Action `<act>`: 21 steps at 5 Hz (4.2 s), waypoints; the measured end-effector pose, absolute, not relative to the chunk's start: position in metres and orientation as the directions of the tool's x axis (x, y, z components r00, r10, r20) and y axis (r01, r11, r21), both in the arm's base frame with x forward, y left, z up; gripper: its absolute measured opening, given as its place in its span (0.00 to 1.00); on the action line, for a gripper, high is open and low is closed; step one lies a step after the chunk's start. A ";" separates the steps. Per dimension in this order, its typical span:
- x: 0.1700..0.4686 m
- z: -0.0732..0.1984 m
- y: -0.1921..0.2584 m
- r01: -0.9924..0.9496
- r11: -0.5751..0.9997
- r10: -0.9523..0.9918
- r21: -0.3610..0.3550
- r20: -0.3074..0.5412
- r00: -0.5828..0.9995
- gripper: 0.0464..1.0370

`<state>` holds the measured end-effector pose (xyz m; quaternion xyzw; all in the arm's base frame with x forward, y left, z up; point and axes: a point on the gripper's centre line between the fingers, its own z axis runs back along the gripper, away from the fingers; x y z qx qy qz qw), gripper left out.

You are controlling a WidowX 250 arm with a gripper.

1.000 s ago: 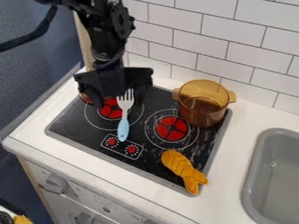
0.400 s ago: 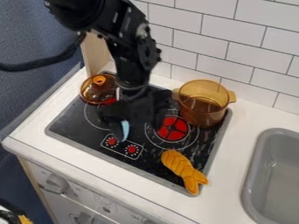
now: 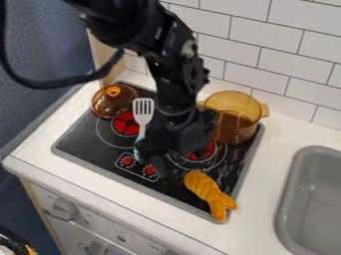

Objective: Move the orange object between the spatula and pot

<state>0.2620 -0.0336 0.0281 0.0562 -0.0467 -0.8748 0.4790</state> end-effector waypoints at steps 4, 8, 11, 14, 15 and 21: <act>0.284 -0.012 -0.082 0.899 -0.393 -0.915 0.193 0.017 -0.403 0.96; 0.279 -0.012 -0.091 0.863 -0.472 -0.876 0.179 0.018 -0.483 0.42; 0.305 0.051 -0.040 0.775 -0.602 -0.786 0.190 0.027 -0.617 0.42; 0.323 0.071 0.053 0.649 -0.760 -0.649 -0.036 -0.008 -0.760 0.42; 0.334 0.054 0.066 0.545 -0.837 -0.546 -0.061 0.003 -0.838 0.42; 0.376 -0.010 0.040 0.327 -0.942 -0.325 0.070 0.031 -0.945 0.55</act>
